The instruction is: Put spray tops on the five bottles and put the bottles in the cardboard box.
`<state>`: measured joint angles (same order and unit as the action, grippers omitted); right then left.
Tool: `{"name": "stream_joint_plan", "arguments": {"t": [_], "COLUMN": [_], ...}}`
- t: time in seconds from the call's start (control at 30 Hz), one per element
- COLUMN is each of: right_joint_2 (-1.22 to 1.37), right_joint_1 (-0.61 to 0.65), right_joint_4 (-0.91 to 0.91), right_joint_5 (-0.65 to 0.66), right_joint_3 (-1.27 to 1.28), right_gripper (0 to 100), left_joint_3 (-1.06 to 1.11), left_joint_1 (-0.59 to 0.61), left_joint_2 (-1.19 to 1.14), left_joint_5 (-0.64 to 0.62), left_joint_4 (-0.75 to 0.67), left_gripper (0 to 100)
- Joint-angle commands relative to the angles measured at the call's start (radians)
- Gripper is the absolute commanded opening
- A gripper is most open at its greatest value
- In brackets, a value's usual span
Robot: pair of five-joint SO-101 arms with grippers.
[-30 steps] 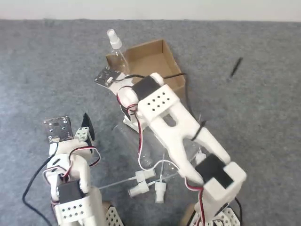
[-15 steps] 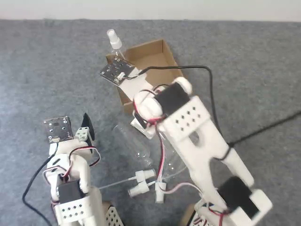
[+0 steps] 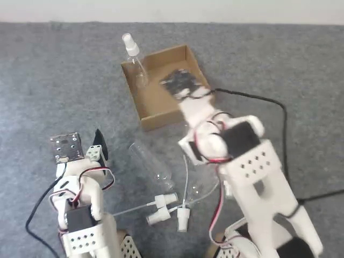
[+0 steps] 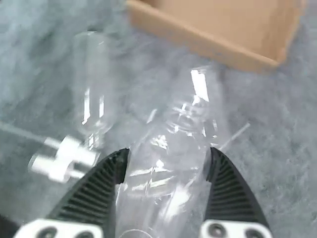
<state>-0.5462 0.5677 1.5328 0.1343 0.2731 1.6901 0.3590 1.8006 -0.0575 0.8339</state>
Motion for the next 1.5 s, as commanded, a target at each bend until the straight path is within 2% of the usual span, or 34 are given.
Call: {"name": "stream_joint_plan", "arguments": {"t": [0.0, 0.23, 0.47, 0.83, 1.03, 1.3, 1.47], "right_joint_2": [-0.116, -0.219, -0.246, -0.236, -0.236, -0.236, -0.236], "right_joint_1": [-0.097, -0.254, -0.338, -0.414, -0.414, -0.415, -0.493], "right_joint_4": [-0.113, -0.254, -0.272, -0.297, -0.303, -0.346, -0.366], "right_joint_5": [-0.049, -0.117, -0.210, -0.275, -0.284, -0.285, -0.287], "right_joint_3": [0.091, 0.227, 0.230, 0.232, 0.242, 0.273, 0.270], "right_gripper": [10.2, 10.2, 10.5, 10.4, 10.5, 10.2, 10.4], "left_joint_3": [-0.070, -0.260, -0.407, -0.415, -0.456, -0.522, -0.522], "left_joint_1": [-0.005, -0.014, -0.196, -0.413, -0.489, -0.697, -0.793], "left_joint_2": [0.012, 0.006, 0.005, -0.006, -0.250, -0.571, -0.671], "left_joint_5": [0.084, 0.172, 0.255, 0.368, 0.430, 0.460, 0.460], "left_joint_4": [0.017, 0.112, 0.322, 0.463, 0.459, 0.463, 0.459], "left_gripper": [17, 17, 17, 17, 17, 17, 17]}}
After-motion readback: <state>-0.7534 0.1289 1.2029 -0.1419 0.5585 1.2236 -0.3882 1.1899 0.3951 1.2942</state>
